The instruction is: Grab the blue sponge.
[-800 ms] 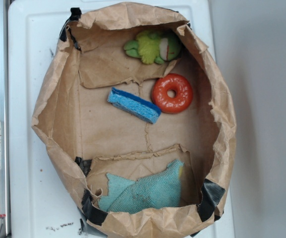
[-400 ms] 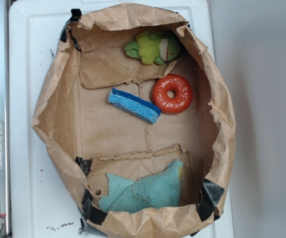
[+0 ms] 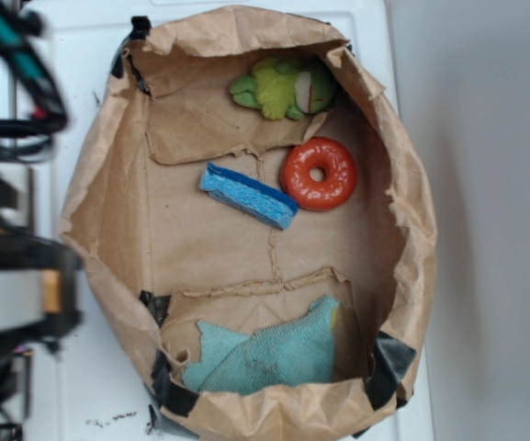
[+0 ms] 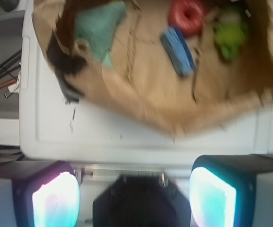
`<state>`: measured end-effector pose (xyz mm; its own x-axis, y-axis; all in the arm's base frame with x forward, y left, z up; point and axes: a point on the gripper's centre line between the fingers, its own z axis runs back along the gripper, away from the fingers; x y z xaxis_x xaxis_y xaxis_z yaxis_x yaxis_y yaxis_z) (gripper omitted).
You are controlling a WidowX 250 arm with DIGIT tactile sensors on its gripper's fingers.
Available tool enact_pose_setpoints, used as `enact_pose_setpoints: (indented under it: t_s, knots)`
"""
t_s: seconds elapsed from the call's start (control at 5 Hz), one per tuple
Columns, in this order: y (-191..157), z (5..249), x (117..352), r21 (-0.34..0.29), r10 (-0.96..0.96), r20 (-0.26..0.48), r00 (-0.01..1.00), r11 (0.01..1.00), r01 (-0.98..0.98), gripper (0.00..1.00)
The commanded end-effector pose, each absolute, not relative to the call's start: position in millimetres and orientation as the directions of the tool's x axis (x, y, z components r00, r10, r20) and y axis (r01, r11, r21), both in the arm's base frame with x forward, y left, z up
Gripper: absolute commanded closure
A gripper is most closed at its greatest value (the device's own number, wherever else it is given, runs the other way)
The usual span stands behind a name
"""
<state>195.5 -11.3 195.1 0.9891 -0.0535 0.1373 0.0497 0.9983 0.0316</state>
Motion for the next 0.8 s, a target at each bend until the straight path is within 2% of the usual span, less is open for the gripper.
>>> enact_pose_setpoints:
  t_s: [0.0,0.2,0.4,0.6]
  knots:
    - [32,151,247,-0.031,-0.099,0.13,0.987,0.994,0.104,0.0]
    - [46,136,260,0.044,-0.107,0.17,0.98,0.994,0.101,0.0]
    - [44,120,262,0.141,-0.169,0.206,0.964,0.98,0.141,0.0]
    - [35,103,271,0.161,-0.239,0.204,0.949,0.965,0.208,0.0]
